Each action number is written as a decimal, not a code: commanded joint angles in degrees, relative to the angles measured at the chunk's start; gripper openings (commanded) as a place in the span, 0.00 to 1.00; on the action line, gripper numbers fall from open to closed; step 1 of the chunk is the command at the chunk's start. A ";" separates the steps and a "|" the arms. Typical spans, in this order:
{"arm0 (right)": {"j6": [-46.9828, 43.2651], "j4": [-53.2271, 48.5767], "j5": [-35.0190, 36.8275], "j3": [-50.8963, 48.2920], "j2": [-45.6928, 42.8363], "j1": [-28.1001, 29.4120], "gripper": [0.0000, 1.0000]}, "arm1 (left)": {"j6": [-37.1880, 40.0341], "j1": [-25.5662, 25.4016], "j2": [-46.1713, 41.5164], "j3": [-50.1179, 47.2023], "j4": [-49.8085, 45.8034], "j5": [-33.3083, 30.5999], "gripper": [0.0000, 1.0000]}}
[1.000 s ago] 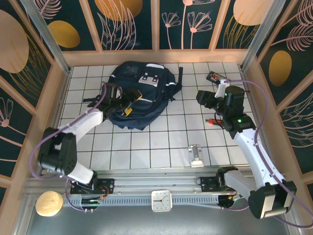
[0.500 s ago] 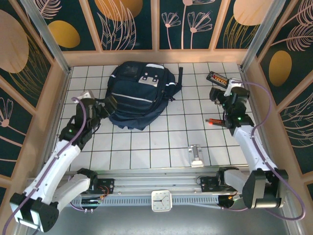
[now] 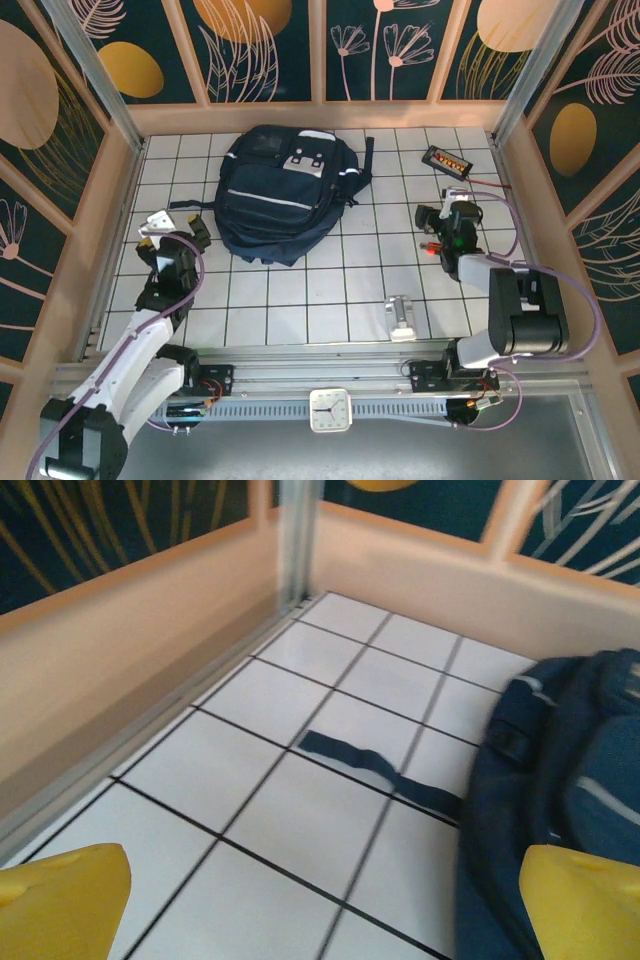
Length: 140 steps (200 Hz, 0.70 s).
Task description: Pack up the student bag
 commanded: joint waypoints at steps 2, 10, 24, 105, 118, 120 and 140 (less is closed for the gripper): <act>-3.71 10.71 1.53 -1.22 1.87 -0.79 0.71 | 2.32 2.96 2.55 -1.90 8.30 0.12 0.99; -3.70 11.59 1.20 -1.38 2.60 -1.04 0.71 | 2.40 3.69 4.01 -2.12 9.83 0.33 0.99; -3.45 13.89 0.59 -2.54 3.28 -1.60 0.70 | 2.65 4.68 7.33 -2.01 12.74 1.15 0.99; -1.52 30.60 2.29 -12.42 2.73 -2.85 0.72 | 10.74 7.87 32.00 -1.16 39.70 9.52 0.99; -1.19 32.52 2.33 -13.67 2.50 -2.93 0.72 | 11.75 8.04 33.91 -1.63 43.41 10.61 0.99; -1.17 32.74 2.33 -13.80 2.51 -2.94 0.71 | 12.04 8.05 34.17 -1.73 43.84 10.81 0.99; -0.95 35.74 3.54 -15.29 2.62 -2.85 0.71 | 14.39 8.30 35.21 -2.45 47.68 13.34 0.99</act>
